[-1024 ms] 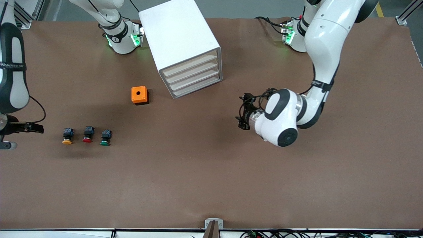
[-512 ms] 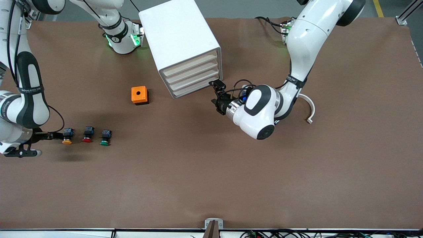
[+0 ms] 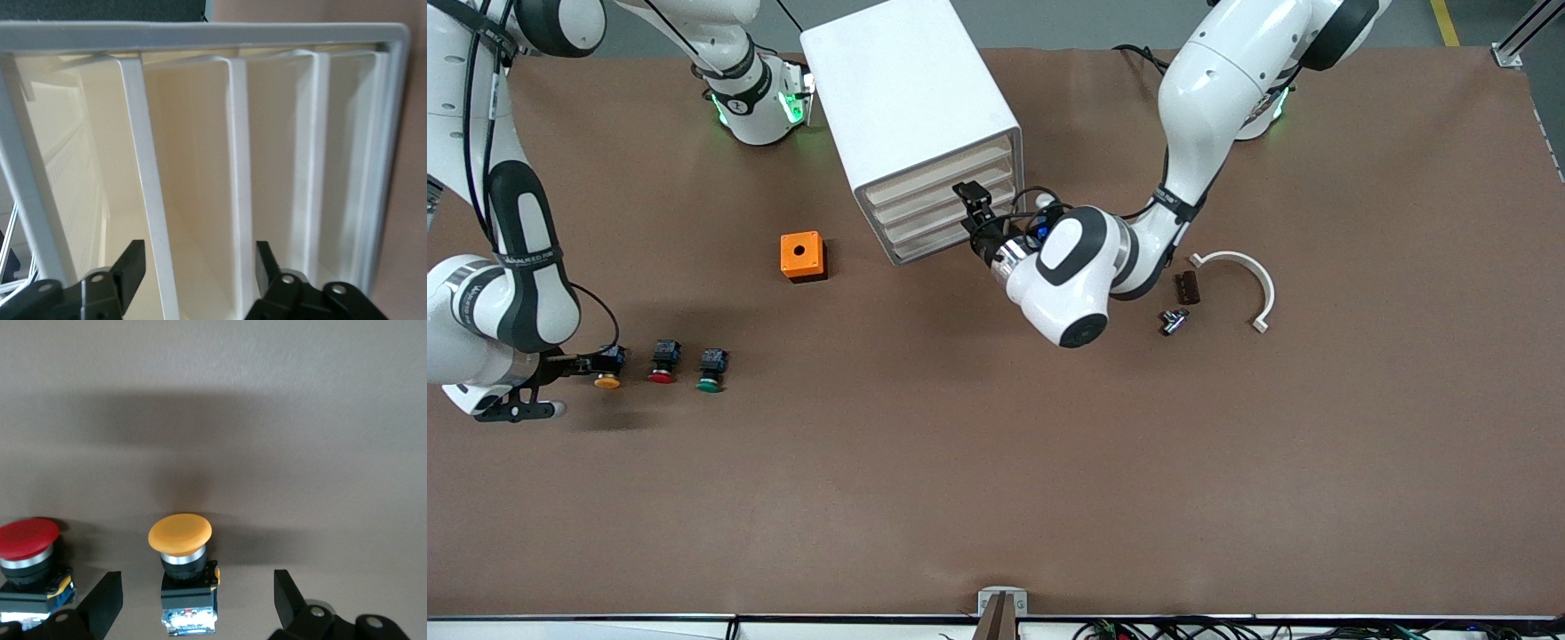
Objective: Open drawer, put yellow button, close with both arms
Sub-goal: 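Grasp the drawer front with the left gripper while the right gripper lowers, then pull the drawer open with the left gripper while the right grasps yellow button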
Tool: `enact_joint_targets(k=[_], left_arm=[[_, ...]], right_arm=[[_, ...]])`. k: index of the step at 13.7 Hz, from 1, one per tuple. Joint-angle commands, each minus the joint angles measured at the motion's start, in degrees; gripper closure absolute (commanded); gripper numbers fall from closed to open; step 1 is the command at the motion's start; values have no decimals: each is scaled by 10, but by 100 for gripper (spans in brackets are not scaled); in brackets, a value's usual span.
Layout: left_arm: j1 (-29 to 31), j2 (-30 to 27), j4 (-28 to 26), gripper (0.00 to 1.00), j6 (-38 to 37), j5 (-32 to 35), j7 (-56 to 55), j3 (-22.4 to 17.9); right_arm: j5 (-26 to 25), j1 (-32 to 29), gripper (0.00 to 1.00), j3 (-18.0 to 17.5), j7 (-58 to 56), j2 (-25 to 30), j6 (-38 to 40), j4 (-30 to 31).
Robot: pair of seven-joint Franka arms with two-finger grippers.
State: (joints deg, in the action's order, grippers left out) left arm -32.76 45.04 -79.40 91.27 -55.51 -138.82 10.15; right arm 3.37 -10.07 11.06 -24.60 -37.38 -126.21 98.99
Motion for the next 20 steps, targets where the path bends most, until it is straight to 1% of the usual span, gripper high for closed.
enact_joint_targets(k=[1, 2, 5, 6, 7, 9, 10, 11, 14, 15, 16, 17, 18, 19, 20], left_arm=[[-10, 8, 7, 42, -24, -28, -10, -3], [-11, 12, 7, 42, -33, -34, -10, -3], [-10, 12, 8, 42, -48, -36, -10, -3], [-11, 12, 8, 42, -48, -36, -10, -3], [-11, 12, 8, 42, -48, -36, -10, -3], [-12, 12, 8, 44, -48, -36, -10, -3], [-19, 13, 8, 55, -48, -36, -8, -3], [-20, 14, 8, 58, -48, -36, -8, -3], [-20, 13, 8, 59, -48, -42, -8, -3], [-20, 14, 8, 62, -48, -48, -8, -3], [-20, 14, 8, 70, -48, -50, -8, -3], [-20, 14, 8, 81, -48, -55, -8, -3], [-19, 15, 8, 89, -48, -57, -8, -4], [-17, 16, 8, 96, -48, -56, -7, -4], [-14, 18, 8, 100, -48, -54, -7, -4]], right_arm=[[24, -11, 0, -9, -15, 12, -10, 32], [33, -12, 0, -9, -15, 12, -11, 36], [33, -13, 0, -8, -15, 10, -19, 37], [33, -15, 10, -8, -15, 10, -19, 37], [33, -15, 25, -8, -15, 10, -19, 37], [33, -15, 47, -7, -15, 9, -21, 37], [33, -16, 55, -8, -15, 9, -22, 37], [33, -15, 61, -7, -15, 9, -23, 37], [33, -16, 76, -8, -15, 9, -21, 37], [33, -15, 77, -8, -15, 10, -18, 37], [33, -14, 77, -7, -14, 12, -16, 36], [33, -14, 77, -8, -14, 17, -12, 36], [33, -12, 77, -7, -13, 24, 4, 35], [33, -9, 76, -7, -7, 38, 37, 31], [33, -7, 76, -7, -5, 53, 64, 28]])
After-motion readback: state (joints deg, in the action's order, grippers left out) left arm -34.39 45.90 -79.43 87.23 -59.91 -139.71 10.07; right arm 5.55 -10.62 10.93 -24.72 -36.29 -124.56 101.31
